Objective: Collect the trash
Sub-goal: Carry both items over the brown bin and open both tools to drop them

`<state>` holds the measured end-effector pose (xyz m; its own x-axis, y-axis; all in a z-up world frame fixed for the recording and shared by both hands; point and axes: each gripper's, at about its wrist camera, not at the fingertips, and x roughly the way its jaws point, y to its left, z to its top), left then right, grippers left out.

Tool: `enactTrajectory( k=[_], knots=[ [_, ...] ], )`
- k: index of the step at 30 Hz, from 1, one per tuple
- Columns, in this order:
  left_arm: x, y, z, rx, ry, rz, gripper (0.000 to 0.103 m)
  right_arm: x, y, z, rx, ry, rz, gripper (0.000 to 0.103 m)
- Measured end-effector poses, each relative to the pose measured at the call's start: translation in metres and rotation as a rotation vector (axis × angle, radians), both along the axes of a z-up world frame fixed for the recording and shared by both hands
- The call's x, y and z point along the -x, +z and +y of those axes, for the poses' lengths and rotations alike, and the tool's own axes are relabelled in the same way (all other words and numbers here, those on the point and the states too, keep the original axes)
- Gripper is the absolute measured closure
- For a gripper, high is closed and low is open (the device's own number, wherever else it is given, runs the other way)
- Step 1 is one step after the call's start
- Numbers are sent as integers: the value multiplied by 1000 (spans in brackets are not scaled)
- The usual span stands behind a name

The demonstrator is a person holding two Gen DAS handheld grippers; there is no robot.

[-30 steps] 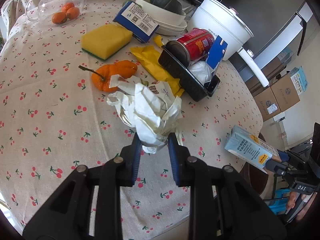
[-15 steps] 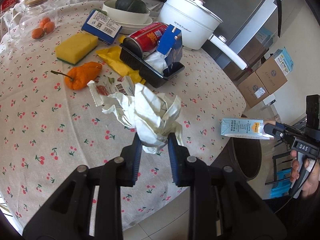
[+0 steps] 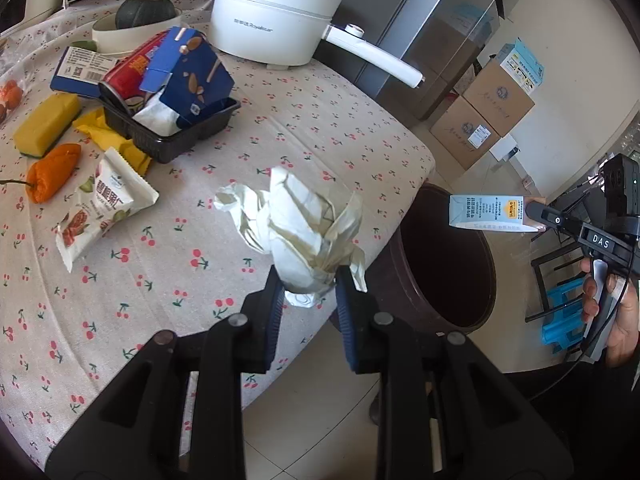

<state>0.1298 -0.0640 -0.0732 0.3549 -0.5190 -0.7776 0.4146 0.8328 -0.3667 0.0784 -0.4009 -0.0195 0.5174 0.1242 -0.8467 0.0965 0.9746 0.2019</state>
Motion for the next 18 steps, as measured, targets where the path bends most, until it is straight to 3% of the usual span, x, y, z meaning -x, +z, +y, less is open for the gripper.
enactTrajectory(
  k=[6,15,18],
  knots=[
    [6,0,-44,13,-90,-1,75,21,-31,-36,10,-59,80,52],
    [15,-6,-105,28,-220,8,75,34,-74,-49,-2,-79,183,50],
    [17,-8,-124,29,-256,9,75,40,-75,-56,-25,-102,186,39]
  ],
)
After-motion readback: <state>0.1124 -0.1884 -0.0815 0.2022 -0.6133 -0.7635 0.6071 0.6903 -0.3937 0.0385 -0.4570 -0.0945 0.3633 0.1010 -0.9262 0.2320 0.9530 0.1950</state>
